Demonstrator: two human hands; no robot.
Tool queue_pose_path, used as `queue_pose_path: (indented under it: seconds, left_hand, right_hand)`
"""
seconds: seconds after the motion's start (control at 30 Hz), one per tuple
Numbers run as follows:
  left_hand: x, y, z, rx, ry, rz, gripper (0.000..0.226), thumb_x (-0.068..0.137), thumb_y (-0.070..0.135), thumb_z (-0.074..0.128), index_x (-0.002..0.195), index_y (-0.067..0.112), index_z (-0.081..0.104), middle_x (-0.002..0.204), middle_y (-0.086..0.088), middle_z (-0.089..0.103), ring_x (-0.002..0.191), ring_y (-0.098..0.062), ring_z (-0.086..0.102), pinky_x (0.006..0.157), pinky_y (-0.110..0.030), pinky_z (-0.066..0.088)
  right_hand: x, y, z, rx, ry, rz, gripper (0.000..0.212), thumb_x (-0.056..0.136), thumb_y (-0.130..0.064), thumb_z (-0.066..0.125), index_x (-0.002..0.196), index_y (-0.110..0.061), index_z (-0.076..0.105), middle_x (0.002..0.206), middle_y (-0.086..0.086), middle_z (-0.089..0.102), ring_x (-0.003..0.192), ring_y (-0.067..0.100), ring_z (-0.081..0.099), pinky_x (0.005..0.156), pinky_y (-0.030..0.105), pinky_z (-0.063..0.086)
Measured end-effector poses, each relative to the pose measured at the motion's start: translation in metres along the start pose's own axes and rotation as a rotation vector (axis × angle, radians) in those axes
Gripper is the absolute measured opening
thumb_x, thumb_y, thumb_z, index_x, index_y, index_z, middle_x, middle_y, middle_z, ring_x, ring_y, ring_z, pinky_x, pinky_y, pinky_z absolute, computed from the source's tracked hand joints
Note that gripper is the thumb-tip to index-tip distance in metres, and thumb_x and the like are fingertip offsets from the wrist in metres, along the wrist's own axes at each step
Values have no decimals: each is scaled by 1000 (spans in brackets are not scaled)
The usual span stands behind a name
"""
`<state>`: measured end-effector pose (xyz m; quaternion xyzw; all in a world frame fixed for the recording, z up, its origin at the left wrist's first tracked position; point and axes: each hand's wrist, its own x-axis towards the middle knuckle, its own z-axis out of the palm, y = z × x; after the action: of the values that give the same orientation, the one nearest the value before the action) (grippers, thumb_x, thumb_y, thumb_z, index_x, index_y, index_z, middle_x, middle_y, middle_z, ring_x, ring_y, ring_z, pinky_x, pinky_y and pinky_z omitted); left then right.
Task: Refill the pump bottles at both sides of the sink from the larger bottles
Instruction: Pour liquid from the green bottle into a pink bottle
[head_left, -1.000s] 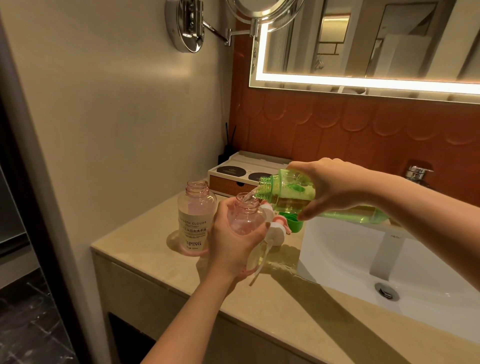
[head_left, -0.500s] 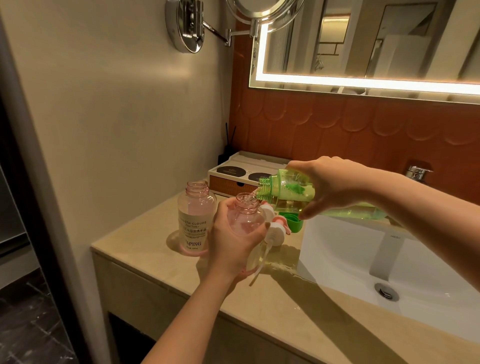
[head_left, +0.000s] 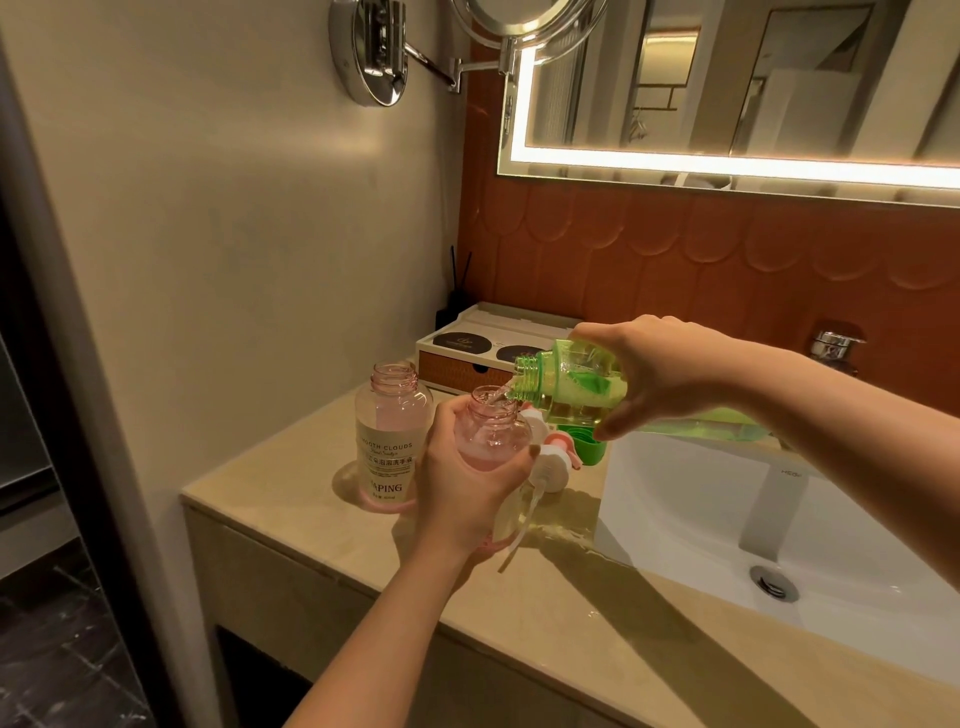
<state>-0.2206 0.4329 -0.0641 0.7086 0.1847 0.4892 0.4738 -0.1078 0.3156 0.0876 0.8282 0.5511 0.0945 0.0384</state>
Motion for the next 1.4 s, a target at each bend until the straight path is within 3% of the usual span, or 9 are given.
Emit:
queue_pose_path:
  seconds: [0.17, 0.43, 0.6, 0.77, 0.87, 0.97, 1.13, 1.27, 1.4]
  left_hand:
    - [0, -3, 0, 9, 0, -3, 67, 65, 32, 83, 119, 26, 44, 107, 13, 57, 100, 0, 55, 75, -7, 45]
    - [1, -4, 1, 15, 6, 3, 66, 63, 29, 83, 116, 29, 44, 103, 19, 57, 99, 1, 56, 80, -13, 45]
    - [3, -6, 3, 37, 13, -6, 68, 64, 29, 83, 120, 25, 45, 109, 9, 59, 102, -5, 56, 75, -3, 41]
    - [9, -10, 13, 111, 77, -28, 73, 64, 35, 83, 124, 27, 42, 117, 5, 57, 108, -14, 55, 87, -28, 49]
    - [14, -8, 20, 146, 98, -51, 76, 66, 34, 82, 128, 26, 39, 123, 3, 54, 111, -13, 50, 79, -16, 42]
    - [18, -6, 25, 186, 103, -63, 79, 68, 37, 81, 132, 24, 37, 128, 1, 51, 111, -11, 46, 76, -13, 37]
    - [30, -11, 28, 271, 131, -109, 79, 69, 52, 74, 132, 32, 31, 131, 2, 49, 116, -17, 49, 85, -32, 48]
    - [40, -12, 32, 255, 129, -124, 80, 69, 48, 76, 134, 29, 32, 132, -1, 49, 115, -17, 49, 81, -24, 42]
    - [47, -13, 35, 217, 112, -142, 81, 70, 42, 76, 135, 28, 30, 135, -2, 45, 120, -18, 46, 84, -24, 41]
  right_hand:
    - [1, 2, 5, 94, 8, 8, 104, 65, -44, 80, 148, -26, 20, 137, 2, 50, 116, 22, 51, 90, 32, 48]
    - [1, 2, 17, 360, 13, 27, 107, 66, -36, 81, 149, -21, 15, 143, 3, 42, 123, 20, 45, 96, 24, 37]
    - [-1, 3, 29, 474, 64, 22, 97, 66, -35, 81, 145, -20, 27, 138, 3, 47, 109, 10, 44, 89, 19, 36]
    - [-12, 8, 33, 549, 149, 59, 99, 68, -31, 81, 146, -16, 23, 141, 3, 43, 110, 6, 39, 90, 16, 31]
    - [-19, 12, 34, 545, 171, 72, 97, 67, -31, 81, 145, -16, 25, 139, 2, 46, 105, 4, 39, 86, 17, 34]
    - [-25, 17, 35, 553, 189, 103, 92, 67, -31, 81, 142, -16, 31, 128, 1, 51, 100, 6, 43, 83, 18, 37]
    - [-36, 27, 37, 614, 217, 145, 83, 66, -28, 82, 136, -15, 38, 107, -7, 51, 93, 9, 49, 78, 17, 39]
    - [-41, 36, 43, 665, 251, 187, 82, 67, -27, 82, 136, -14, 39, 96, -12, 49, 85, 6, 50, 76, 18, 41]
    - [-41, 44, 51, 790, 291, 203, 69, 65, -25, 83, 122, -22, 45, 93, -14, 57, 82, 0, 56, 68, 14, 47]
